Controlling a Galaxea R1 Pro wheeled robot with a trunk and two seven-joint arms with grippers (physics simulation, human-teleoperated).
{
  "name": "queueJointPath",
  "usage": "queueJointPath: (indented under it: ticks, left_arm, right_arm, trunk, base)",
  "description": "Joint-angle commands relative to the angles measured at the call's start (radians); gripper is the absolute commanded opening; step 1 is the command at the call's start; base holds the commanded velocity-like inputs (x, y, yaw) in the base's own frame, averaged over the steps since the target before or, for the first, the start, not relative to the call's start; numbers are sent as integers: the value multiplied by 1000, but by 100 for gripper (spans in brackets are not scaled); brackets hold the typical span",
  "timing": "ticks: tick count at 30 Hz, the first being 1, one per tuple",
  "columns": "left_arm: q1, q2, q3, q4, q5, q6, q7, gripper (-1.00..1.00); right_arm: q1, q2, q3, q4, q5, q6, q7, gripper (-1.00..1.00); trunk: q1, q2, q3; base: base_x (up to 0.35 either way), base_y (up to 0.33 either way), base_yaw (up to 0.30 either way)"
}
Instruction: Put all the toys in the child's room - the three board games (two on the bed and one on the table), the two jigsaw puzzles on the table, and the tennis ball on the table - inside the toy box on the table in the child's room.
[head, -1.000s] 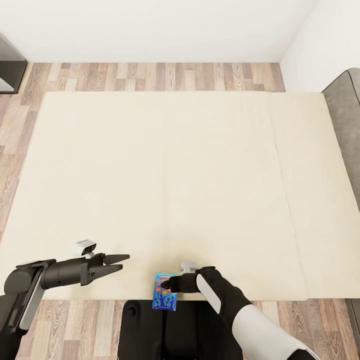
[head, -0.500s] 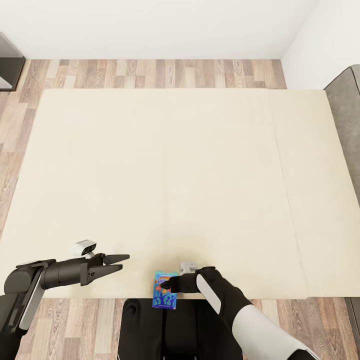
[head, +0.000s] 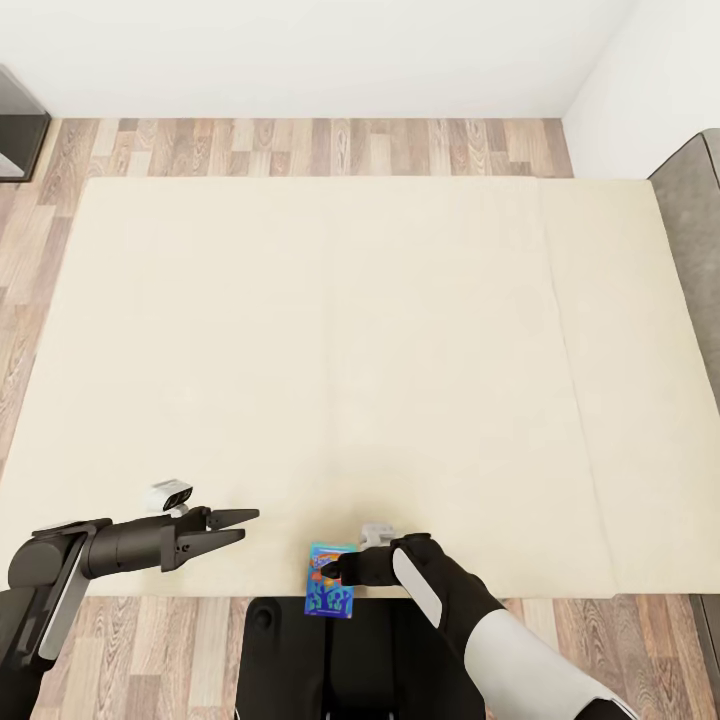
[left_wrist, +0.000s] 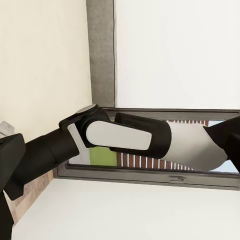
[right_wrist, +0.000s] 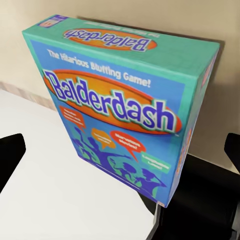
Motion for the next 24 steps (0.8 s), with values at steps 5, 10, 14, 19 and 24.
queueJointPath:
  ticks: [5, 10, 14, 19, 24]
  left_arm:
    - [0, 0, 0, 0, 0, 11, -4, 100]
    - [0, 0, 0, 0, 0, 11, -4, 100]
    - [0, 0, 0, 0, 0, 11, -4, 100]
    - [0, 0, 0, 0, 0, 11, -4, 100]
    - [0, 0, 0, 0, 0, 11, -4, 100]
  right_arm:
    - [0, 0, 0, 0, 3, 4, 3, 100]
    - [0, 0, 0, 0, 3, 4, 3, 100]
    - [0, 0, 0, 0, 3, 4, 3, 100]
    - [0, 0, 0, 0, 3, 4, 3, 100]
    - [0, 0, 0, 0, 3, 8, 4, 100]
  trunk:
    - [1, -2, -1]
    - [1, -2, -1]
    - [1, -2, -1]
    - [1, -2, -1]
    - [1, -2, -1]
  base:
    - [0, 40, 0]
    - [0, 116, 0]
    - [0, 134, 0]
    - [0, 65, 0]
    - [0, 10, 0]
